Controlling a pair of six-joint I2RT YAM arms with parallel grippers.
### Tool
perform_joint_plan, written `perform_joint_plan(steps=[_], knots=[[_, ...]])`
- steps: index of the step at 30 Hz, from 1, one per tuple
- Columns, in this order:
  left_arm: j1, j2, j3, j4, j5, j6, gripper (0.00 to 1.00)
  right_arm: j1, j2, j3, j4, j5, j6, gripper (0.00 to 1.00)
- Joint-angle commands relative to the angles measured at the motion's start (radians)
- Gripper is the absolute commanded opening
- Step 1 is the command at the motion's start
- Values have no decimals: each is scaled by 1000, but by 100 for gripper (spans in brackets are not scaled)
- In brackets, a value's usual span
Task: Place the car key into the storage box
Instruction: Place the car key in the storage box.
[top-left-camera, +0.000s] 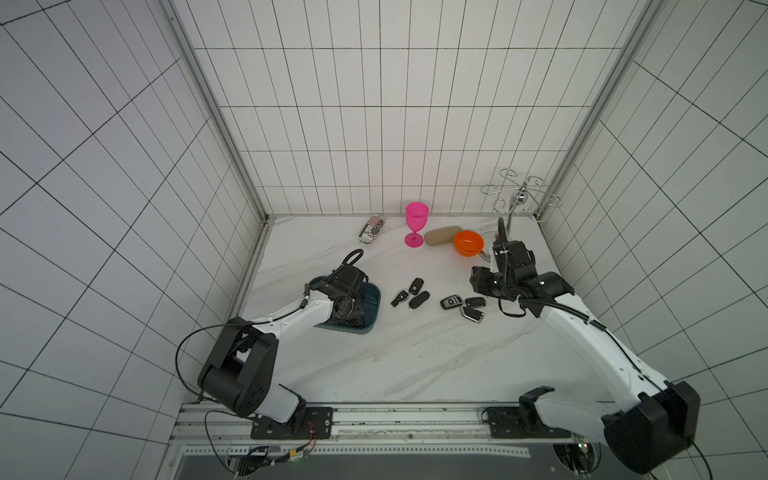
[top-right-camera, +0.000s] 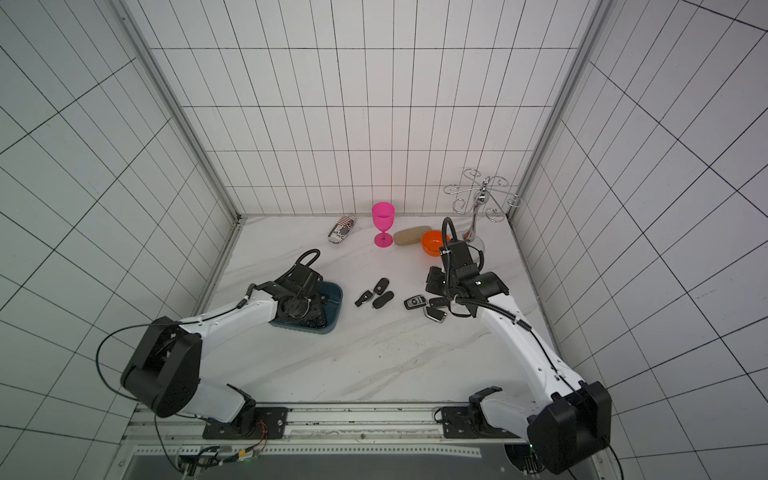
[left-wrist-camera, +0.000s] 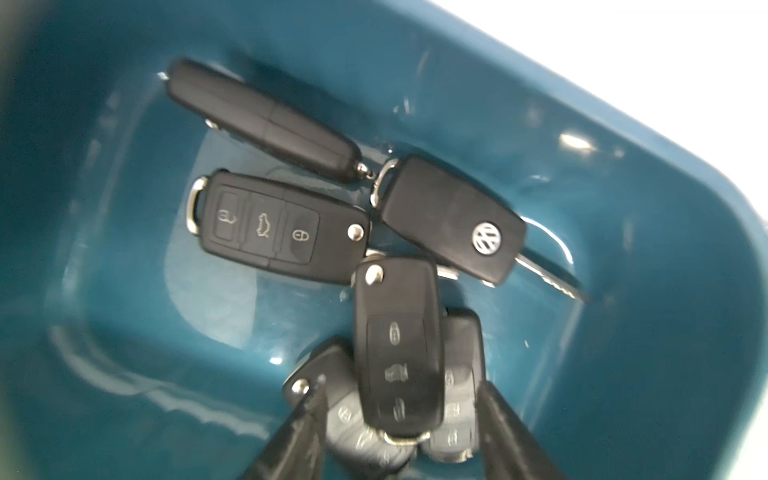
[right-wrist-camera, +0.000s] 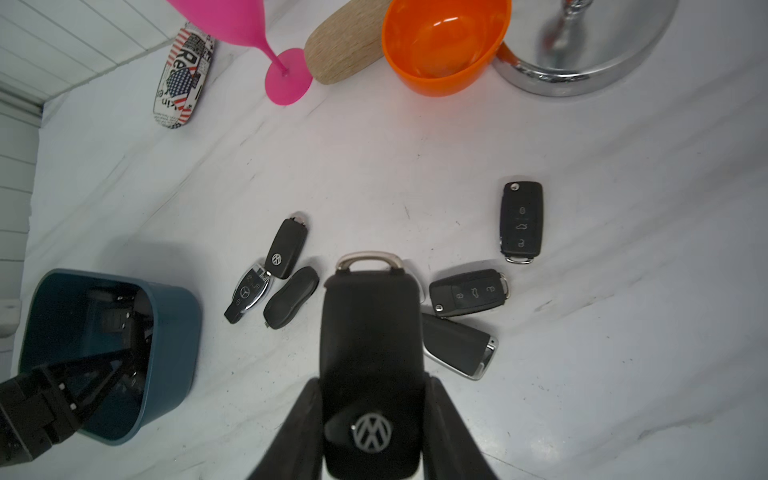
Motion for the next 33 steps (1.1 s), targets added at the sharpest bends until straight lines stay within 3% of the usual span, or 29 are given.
perform_joint_plan(steps=[1, 6, 11, 15, 19, 23, 26, 33], knots=[[2, -66, 54, -52, 32, 18, 62, 42, -11, -32, 0, -94, -58, 32], [1, -184, 95, -91, 123, 71, 78, 108, -12, -55, 39, -175, -136, 32], [5, -261, 105, -23, 425, 119, 82, 165, -23, -65, 45, -273, -208, 32], [4, -232, 115, 27, 694, 83, 82, 209, -31, -64, 37, -289, -224, 32], [-15, -201, 91, 109, 822, 26, 81, 256, -25, -52, 38, -283, -223, 32], [-19, -217, -5, 370, 960, -136, 82, 298, -4, -36, 41, -262, -217, 33], [-34, -212, -35, 478, 995, -230, 82, 325, 12, -26, 37, -230, -221, 33], [-73, -196, -72, 550, 972, -329, 77, 371, 47, -1, 29, -147, -228, 33]])
